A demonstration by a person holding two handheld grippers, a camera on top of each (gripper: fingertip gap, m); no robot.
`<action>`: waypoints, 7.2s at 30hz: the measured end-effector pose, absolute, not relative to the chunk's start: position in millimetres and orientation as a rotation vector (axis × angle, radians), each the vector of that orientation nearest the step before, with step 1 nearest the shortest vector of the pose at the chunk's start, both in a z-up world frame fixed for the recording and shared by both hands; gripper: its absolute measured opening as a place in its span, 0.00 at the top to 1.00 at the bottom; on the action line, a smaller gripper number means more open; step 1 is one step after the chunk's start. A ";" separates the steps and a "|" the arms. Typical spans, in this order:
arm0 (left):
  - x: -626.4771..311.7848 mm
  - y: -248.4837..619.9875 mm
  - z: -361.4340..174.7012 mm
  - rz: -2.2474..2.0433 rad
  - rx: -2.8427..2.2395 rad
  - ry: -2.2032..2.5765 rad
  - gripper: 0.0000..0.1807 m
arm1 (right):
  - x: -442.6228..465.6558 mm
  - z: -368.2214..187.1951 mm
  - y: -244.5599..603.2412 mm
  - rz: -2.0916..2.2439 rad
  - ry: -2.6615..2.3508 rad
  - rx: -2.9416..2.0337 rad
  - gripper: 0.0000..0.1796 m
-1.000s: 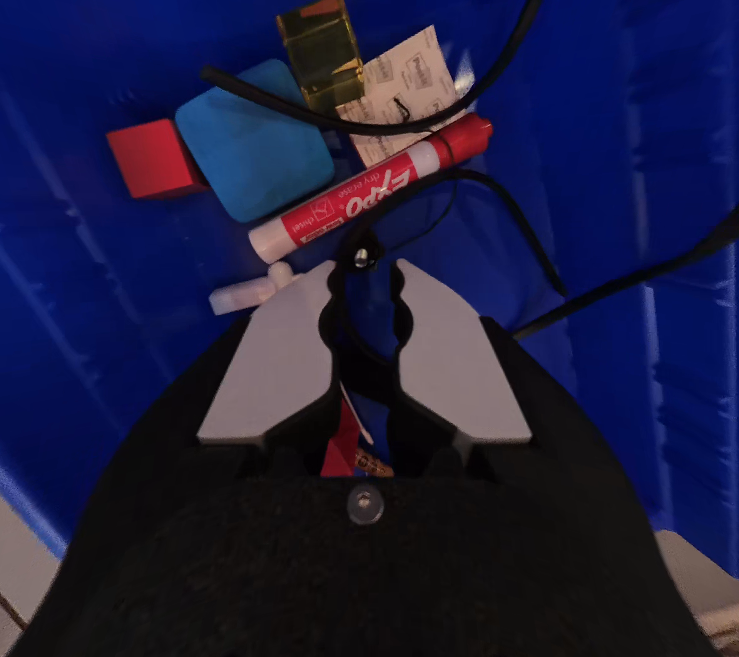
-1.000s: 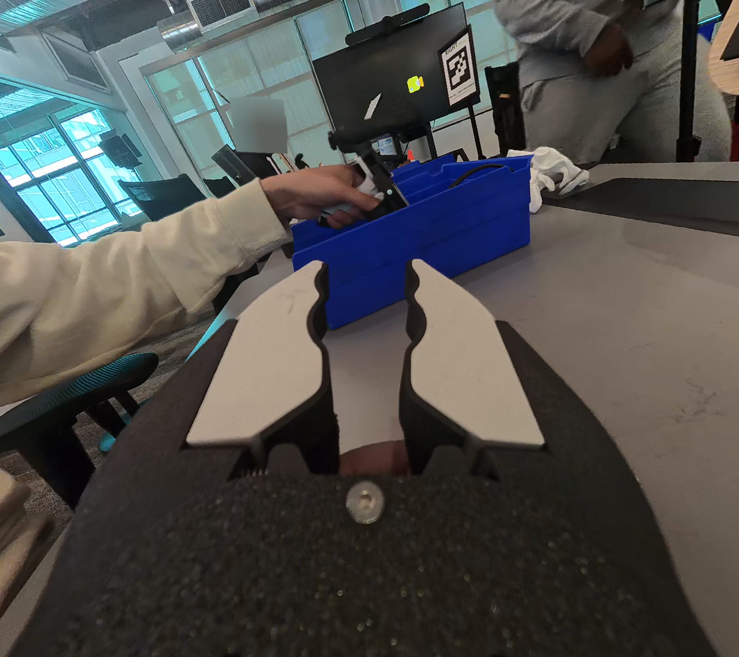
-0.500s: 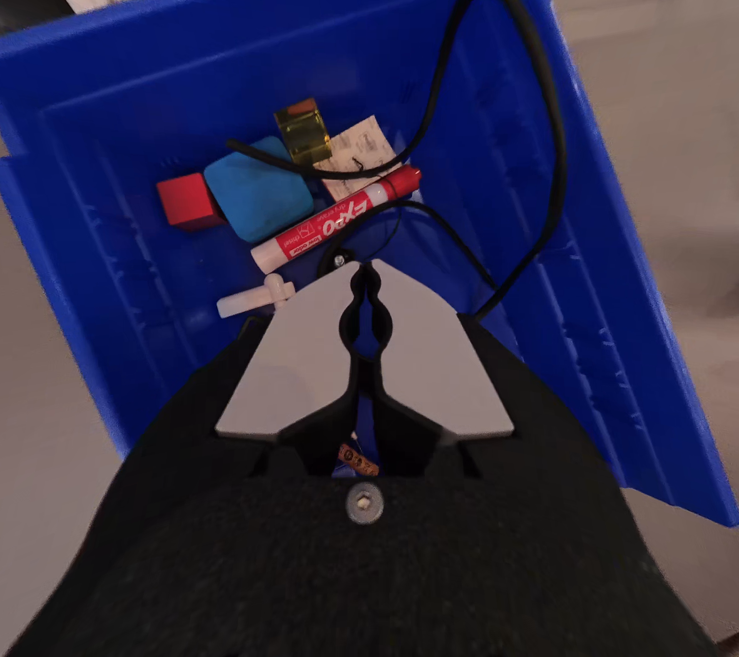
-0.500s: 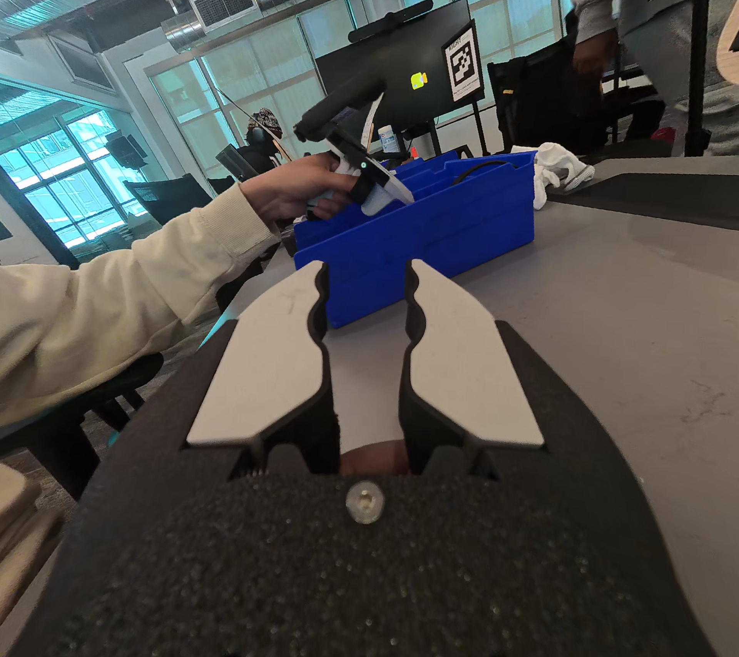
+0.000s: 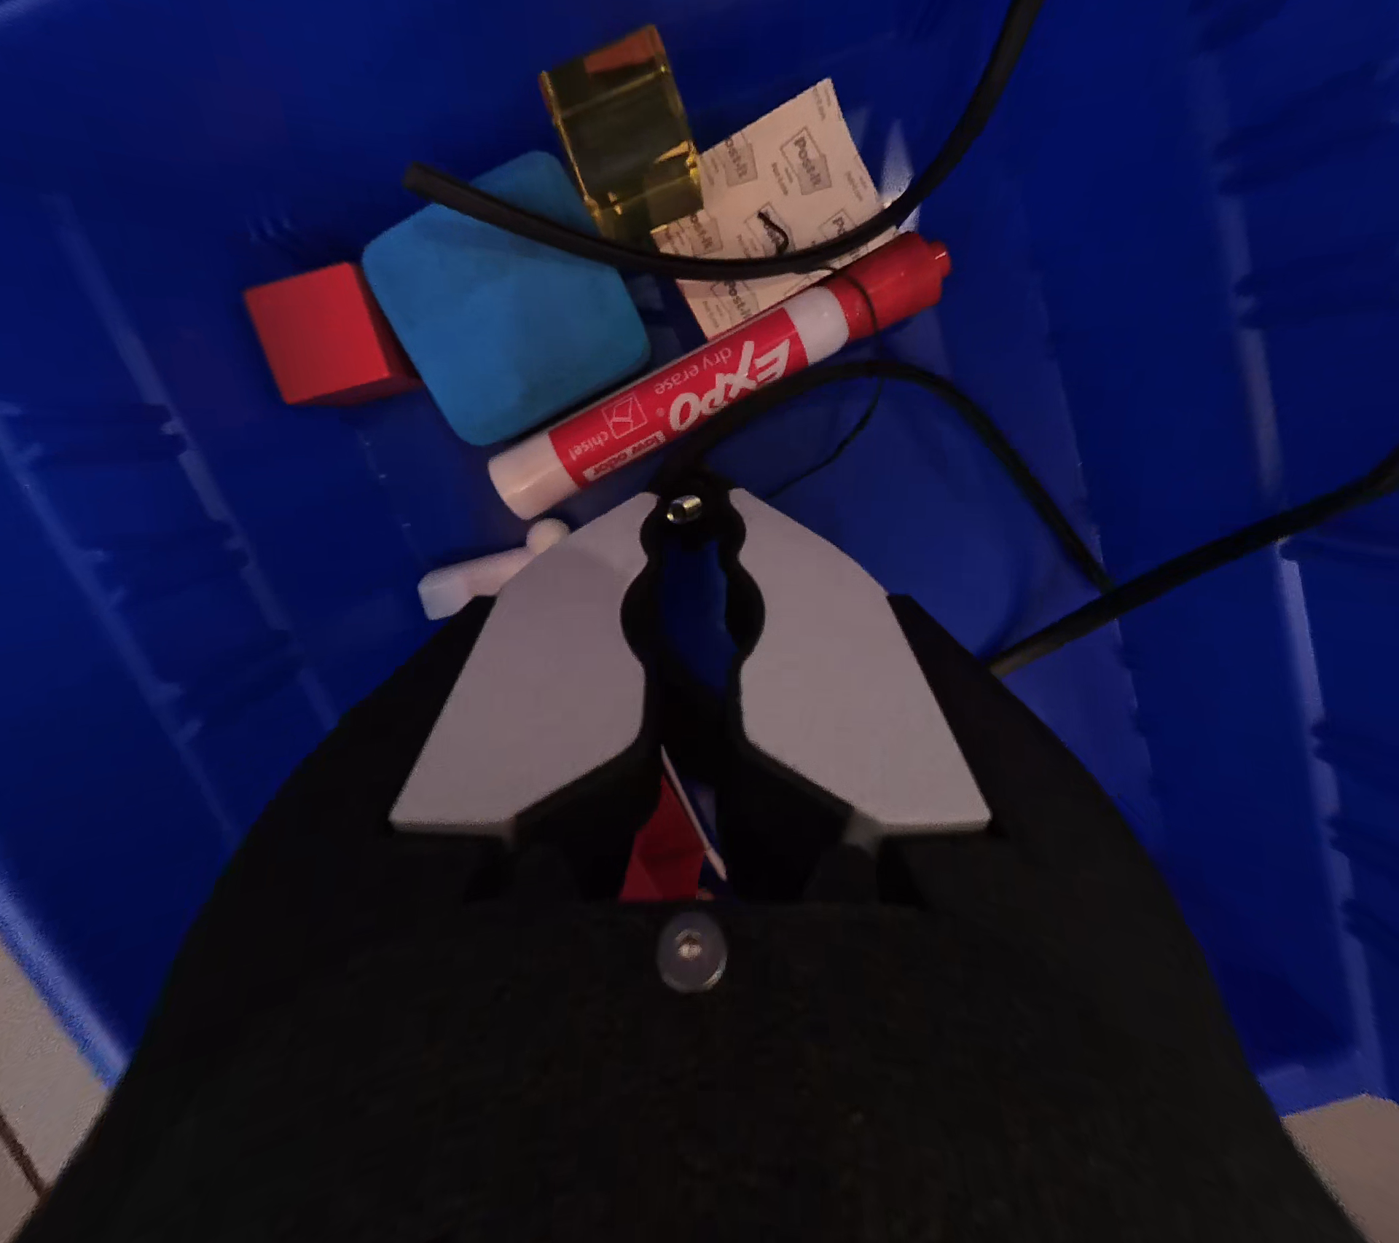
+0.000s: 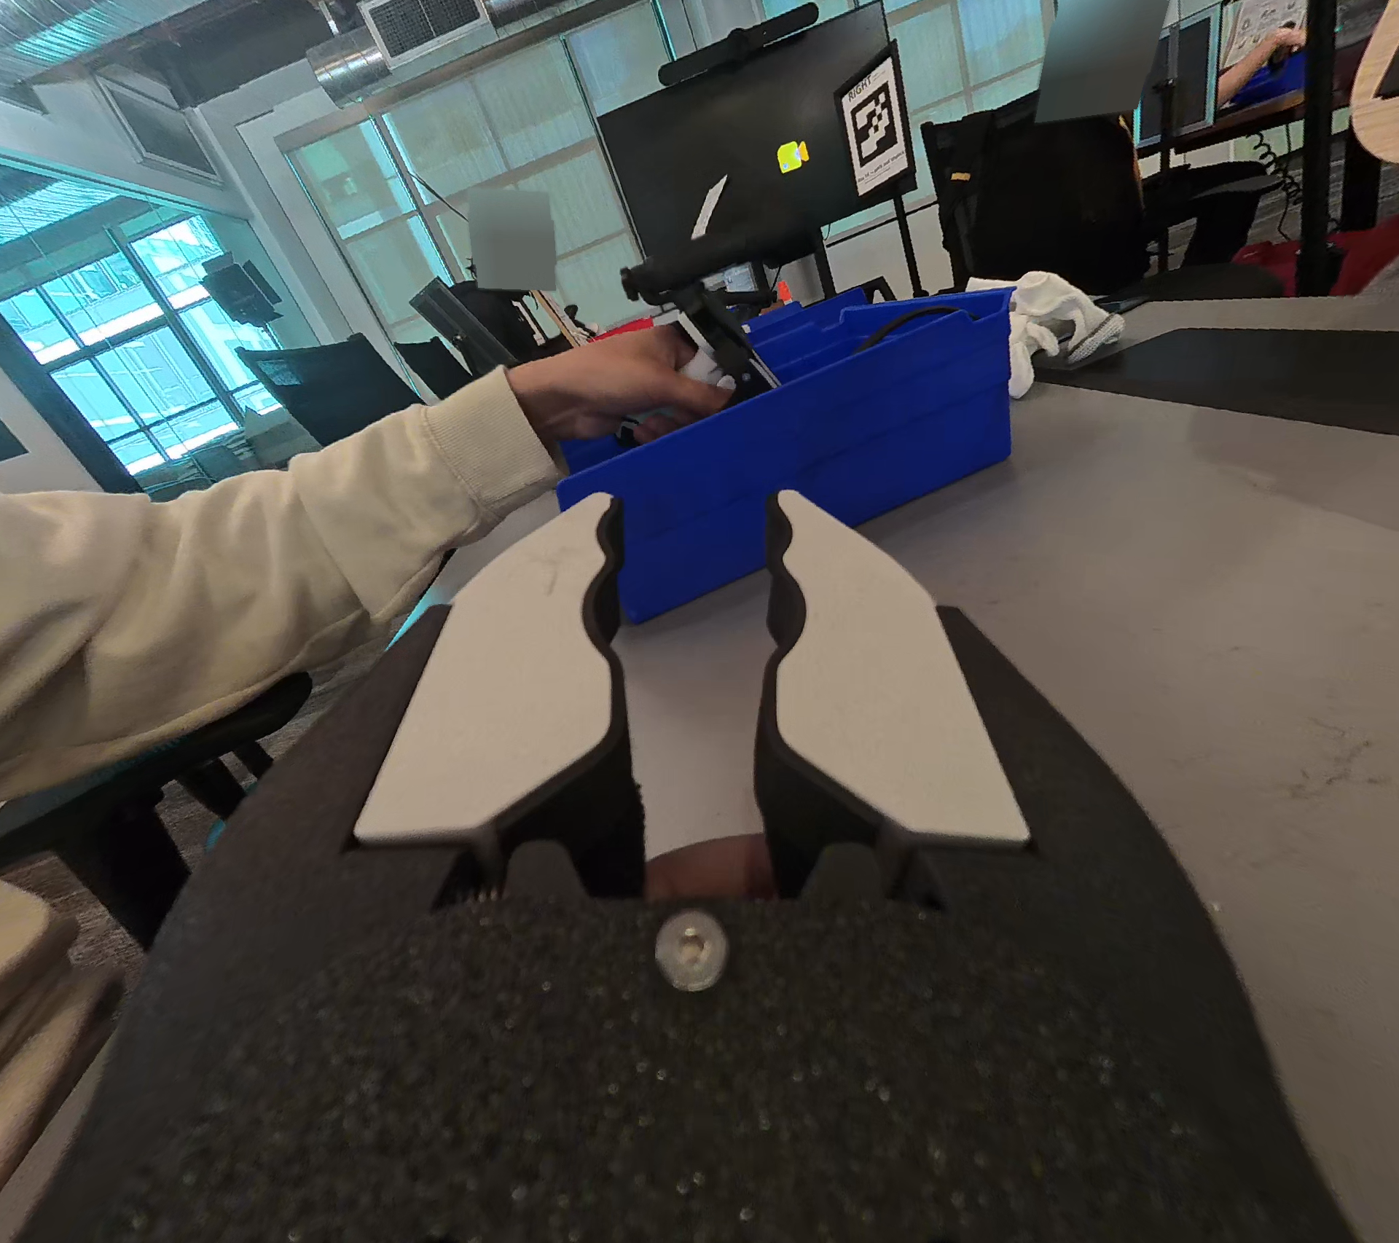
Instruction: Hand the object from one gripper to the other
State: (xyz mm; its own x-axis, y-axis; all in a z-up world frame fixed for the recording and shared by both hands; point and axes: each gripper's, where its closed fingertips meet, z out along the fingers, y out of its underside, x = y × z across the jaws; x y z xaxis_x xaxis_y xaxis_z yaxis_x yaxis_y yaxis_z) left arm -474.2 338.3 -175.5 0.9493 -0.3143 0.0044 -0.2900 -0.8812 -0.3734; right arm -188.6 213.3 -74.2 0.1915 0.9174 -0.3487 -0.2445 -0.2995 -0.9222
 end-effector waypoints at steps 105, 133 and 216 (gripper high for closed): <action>-163.5 188.0 -57.6 -1.843 -2.008 0.614 0.81 | -181.4 -51.3 197.5 0.523 -0.886 -1.059 0.97; -178.7 173.2 -69.8 -0.784 -1.679 1.257 0.87 | -197.7 -74.0 171.7 1.229 -1.060 -1.205 0.97; -188.8 170.3 -68.7 -0.938 -1.747 0.839 0.93 | -190.5 -90.5 171.3 1.528 -1.040 -1.618 0.76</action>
